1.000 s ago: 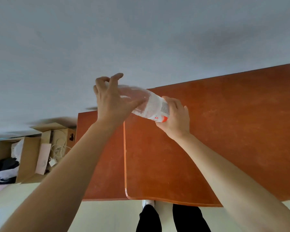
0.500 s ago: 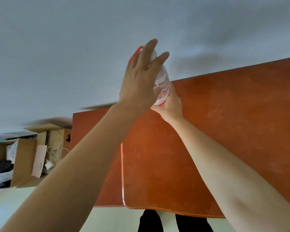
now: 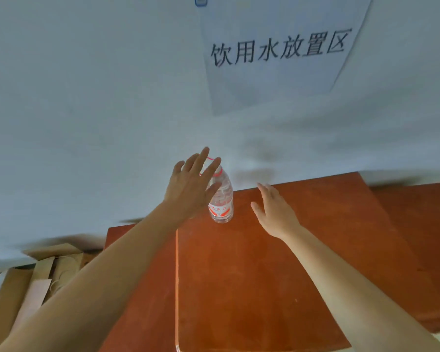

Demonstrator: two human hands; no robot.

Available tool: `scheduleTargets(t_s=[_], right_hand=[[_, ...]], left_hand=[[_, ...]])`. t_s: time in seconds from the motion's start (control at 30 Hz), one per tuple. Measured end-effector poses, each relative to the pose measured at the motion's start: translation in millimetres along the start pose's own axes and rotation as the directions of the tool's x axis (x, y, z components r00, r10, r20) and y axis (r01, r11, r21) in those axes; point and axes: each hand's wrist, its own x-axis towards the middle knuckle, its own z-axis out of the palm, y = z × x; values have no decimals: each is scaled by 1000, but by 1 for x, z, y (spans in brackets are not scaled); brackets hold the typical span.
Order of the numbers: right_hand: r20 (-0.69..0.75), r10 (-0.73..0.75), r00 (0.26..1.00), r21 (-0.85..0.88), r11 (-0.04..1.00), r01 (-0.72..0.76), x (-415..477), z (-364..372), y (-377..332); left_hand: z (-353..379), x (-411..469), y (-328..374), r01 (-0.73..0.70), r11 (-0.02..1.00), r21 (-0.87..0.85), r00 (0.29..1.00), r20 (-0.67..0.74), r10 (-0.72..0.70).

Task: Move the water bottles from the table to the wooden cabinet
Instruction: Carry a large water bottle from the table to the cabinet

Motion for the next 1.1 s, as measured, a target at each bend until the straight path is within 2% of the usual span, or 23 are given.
scheduleTargets(t_s=[0.17,0.3,0.37,0.47,0.53,0.63,0.7,0.87,0.93,1.03,1.1], right_hand=[[-172,-65,983,-155,987,39,-35,-72,-52],[-267,-288,920,-247,943,223,-39,-107,-131],[-285,-428,858,-264,895,359,-40,-115,-179],[-291,-602,744,-184,798,574,-50,-113,-254],[-295,-677,674,-128,727,675,-68,-100,-291],[-186,-827,531,-56,548,834,-117,-62,-339],[-113,-899,423,-18,428,904,-154,-37,-369],[-59,-972,229,175,216,961,-283,19,-449],[-40,-987,159,233,145,961,-340,38,-479],[-27,-999,-24,316,-31,948,-458,75,-531],[-23,-993,-116,363,-117,924,-539,100,-569]], left_hand=[[-90,-66,-40,205,974,93,967,-175,-186],[-147,-139,-77,379,919,104,884,-335,-326],[-178,-176,-85,472,874,118,818,-427,-384],[-212,-237,-85,630,773,70,667,-558,-494],[-222,-282,-74,712,701,30,576,-596,-559],[-224,-376,-54,844,536,17,442,-587,-679],[-224,-442,-39,917,398,13,328,-594,-735],[-238,-605,17,992,123,-6,89,-651,-754],[-247,-662,42,999,47,-8,28,-696,-718],[-262,-777,89,989,-136,-60,-136,-735,-664],[-275,-850,121,965,-242,-99,-230,-762,-605]])
